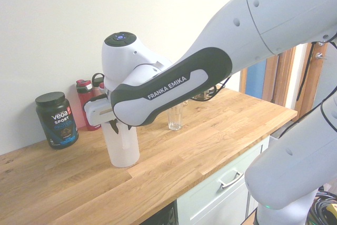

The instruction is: Pour me some water

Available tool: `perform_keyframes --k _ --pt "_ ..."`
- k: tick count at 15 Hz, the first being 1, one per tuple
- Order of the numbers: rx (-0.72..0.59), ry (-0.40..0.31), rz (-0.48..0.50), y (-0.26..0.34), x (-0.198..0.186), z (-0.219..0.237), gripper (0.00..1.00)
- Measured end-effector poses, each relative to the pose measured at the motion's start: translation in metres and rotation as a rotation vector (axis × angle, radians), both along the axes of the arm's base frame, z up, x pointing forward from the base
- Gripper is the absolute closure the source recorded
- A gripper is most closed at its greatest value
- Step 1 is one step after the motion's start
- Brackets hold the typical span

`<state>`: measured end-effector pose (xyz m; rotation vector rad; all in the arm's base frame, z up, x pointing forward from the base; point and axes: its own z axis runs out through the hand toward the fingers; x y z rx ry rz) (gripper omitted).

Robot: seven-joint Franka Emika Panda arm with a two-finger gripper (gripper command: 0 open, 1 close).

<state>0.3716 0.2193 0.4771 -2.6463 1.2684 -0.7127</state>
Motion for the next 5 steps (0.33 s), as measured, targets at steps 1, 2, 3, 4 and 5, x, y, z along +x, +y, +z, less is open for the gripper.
perform_keyframes --k 1,2,3,4,5 --pt "-0.004 0.019 -0.004 -0.001 -0.004 0.003 0.0" --pt "-0.017 0.053 -0.013 -0.004 -0.012 0.007 0.0" --pt "-0.035 0.103 -0.018 -0.007 -0.023 0.011 0.0" --pt "-0.054 0.169 -0.019 -0.01 -0.036 0.014 0.0" --pt "-0.056 0.236 0.001 -0.012 -0.05 0.016 0.0"
